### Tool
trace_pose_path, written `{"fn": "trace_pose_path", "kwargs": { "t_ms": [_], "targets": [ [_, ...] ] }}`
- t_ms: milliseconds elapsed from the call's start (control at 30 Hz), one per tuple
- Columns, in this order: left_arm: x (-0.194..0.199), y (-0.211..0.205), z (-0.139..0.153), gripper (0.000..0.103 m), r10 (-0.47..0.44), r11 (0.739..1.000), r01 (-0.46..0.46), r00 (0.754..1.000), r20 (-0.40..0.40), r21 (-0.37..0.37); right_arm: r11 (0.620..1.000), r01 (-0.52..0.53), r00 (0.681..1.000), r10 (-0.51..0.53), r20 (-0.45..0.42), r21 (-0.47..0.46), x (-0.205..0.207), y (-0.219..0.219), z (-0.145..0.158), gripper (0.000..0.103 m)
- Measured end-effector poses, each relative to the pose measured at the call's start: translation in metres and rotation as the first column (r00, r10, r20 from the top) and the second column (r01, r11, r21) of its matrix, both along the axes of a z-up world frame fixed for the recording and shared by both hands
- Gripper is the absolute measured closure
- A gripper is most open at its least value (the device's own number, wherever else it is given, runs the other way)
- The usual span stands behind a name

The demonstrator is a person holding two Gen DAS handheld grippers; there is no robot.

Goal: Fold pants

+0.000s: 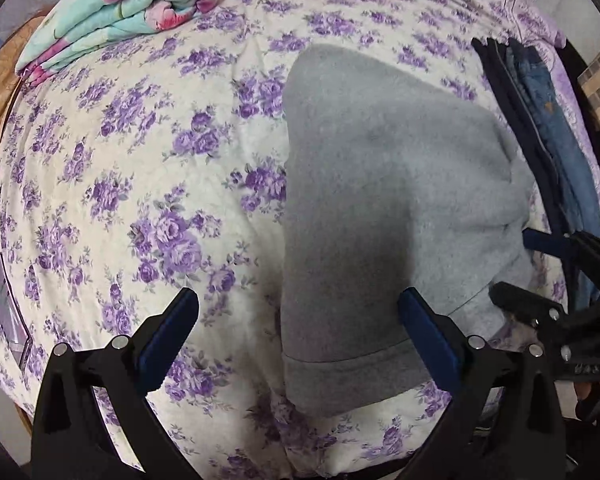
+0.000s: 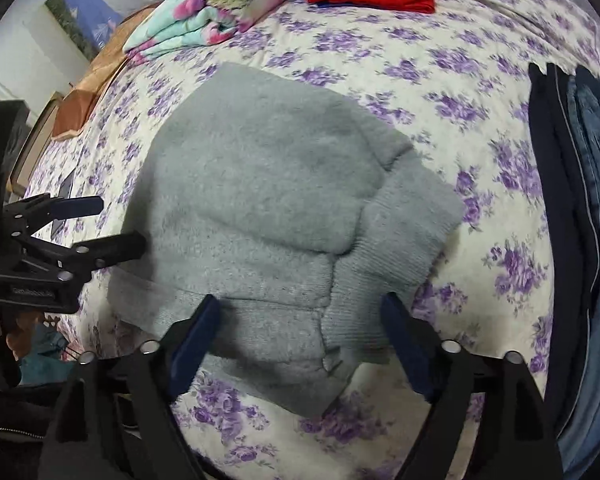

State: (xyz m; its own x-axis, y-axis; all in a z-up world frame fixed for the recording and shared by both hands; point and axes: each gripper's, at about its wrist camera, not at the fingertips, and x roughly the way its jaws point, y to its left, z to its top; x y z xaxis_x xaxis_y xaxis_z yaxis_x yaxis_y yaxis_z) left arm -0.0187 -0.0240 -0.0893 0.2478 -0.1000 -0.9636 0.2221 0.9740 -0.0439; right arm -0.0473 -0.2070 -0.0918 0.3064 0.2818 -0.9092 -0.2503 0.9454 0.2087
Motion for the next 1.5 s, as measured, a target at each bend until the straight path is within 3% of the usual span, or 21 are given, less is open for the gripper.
{"fn": "trace_pose_path", "kwargs": {
  "t_ms": [267, 400, 533, 733, 933, 1033, 1100, 1167, 1267, 1333, 1433, 1500],
  "targets": [
    [0.001, -0.003, -0.002, 0.005, 0.010, 1.000, -0.010, 1.000, 0.004, 0.014, 0.993, 0.040, 0.999, -0.041, 0.001, 0.115, -0.010, -0.023, 0.025, 0.014],
    [0.006, 0.001, -0.017, 0.004, 0.035, 0.999, -0.035, 0.999, -0.039, -0.020, 0.984, 0.128, 0.986, -0.112, -0.127, 0.126, -0.007, -0.032, -0.009, 0.014],
    [0.008, 0.006, -0.026, 0.004, 0.053, 0.998, -0.056, 0.996, -0.070, -0.039, 0.983, 0.140, 0.978, -0.119, -0.173, 0.121, -0.008, -0.030, -0.026, 0.014],
    [0.008, 0.012, 0.000, 0.005, 0.020, 0.997, -0.022, 0.999, -0.024, -0.073, 0.986, 0.128, 0.988, -0.118, -0.096, 0.105, -0.012, -0.038, 0.000, 0.014],
    [0.022, 0.027, 0.030, 0.005, 0.082, 0.990, -0.072, 0.994, 0.077, -0.123, 0.989, 0.130, 0.984, -0.137, 0.118, 0.064, -0.002, -0.040, 0.048, 0.014],
    [0.039, 0.024, 0.020, 0.005, 0.100, 0.991, -0.094, 0.993, 0.063, -0.091, 0.994, 0.088, 0.981, -0.097, 0.167, 0.057, 0.012, -0.028, 0.052, 0.032],
    [0.046, 0.020, 0.011, 0.005, 0.109, 0.992, -0.106, 0.993, 0.049, -0.072, 0.996, 0.047, 0.986, -0.058, 0.158, 0.072, 0.024, -0.018, 0.048, 0.064],
    [0.049, 0.016, 0.004, 0.004, 0.108, 0.991, -0.104, 0.993, 0.046, -0.083, 0.997, 0.013, 0.989, -0.024, 0.146, 0.078, 0.034, -0.005, 0.040, 0.069],
    [0.051, 0.016, -0.005, 0.004, 0.109, 0.991, -0.105, 0.993, 0.039, -0.085, 1.000, -0.006, 0.996, 0.004, 0.085, 0.027, 0.048, 0.008, 0.010, 0.086],
    [0.055, 0.015, -0.017, 0.004, 0.094, 0.992, -0.092, 0.995, 0.026, -0.086, 0.999, 0.009, 0.999, -0.010, 0.037, 0.032, 0.055, 0.004, -0.015, 0.089],
    [0.055, 0.014, -0.021, 0.004, 0.104, 0.992, -0.102, 0.994, 0.033, -0.075, 0.996, 0.006, 1.000, -0.008, 0.019, 0.084, 0.057, 0.000, -0.013, 0.086],
    [0.055, 0.018, -0.017, 0.004, 0.117, 0.988, -0.116, 0.993, 0.007, -0.098, 0.994, -0.006, 1.000, 0.004, 0.014, 0.109, 0.056, -0.001, -0.006, 0.067]
  ]
}}
